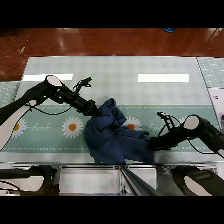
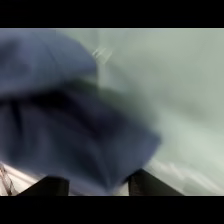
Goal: Fold the shirts.
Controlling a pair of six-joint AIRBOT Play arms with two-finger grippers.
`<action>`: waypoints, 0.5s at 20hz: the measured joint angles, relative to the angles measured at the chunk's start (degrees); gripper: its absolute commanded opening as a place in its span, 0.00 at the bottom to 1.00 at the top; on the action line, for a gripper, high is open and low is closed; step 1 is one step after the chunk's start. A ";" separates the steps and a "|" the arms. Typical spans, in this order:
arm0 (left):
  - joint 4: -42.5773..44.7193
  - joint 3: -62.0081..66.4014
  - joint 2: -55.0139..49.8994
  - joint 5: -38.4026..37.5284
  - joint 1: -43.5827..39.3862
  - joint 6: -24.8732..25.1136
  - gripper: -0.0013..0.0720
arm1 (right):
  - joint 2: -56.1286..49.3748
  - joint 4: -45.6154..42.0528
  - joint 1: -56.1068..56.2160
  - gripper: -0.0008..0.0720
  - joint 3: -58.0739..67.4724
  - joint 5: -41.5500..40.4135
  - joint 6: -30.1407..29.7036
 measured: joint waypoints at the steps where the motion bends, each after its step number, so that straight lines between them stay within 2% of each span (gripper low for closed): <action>1: 0.00 0.00 0.00 0.04 0.02 0.00 0.06 | -1.70 1.84 1.03 0.19 0.07 -1.66 -0.39; 2: 0.00 0.02 0.00 0.07 0.07 0.00 0.06 | -3.43 3.32 1.79 0.05 0.33 -3.65 -1.05; 6: 0.22 2.38 0.50 0.33 2.43 -0.85 0.06 | -5.38 6.38 2.49 0.05 6.05 -7.50 -3.91; 10: 0.15 11.02 4.90 0.17 8.00 -3.87 0.06 | -1.92 4.13 -2.36 0.05 22.58 -2.84 -3.76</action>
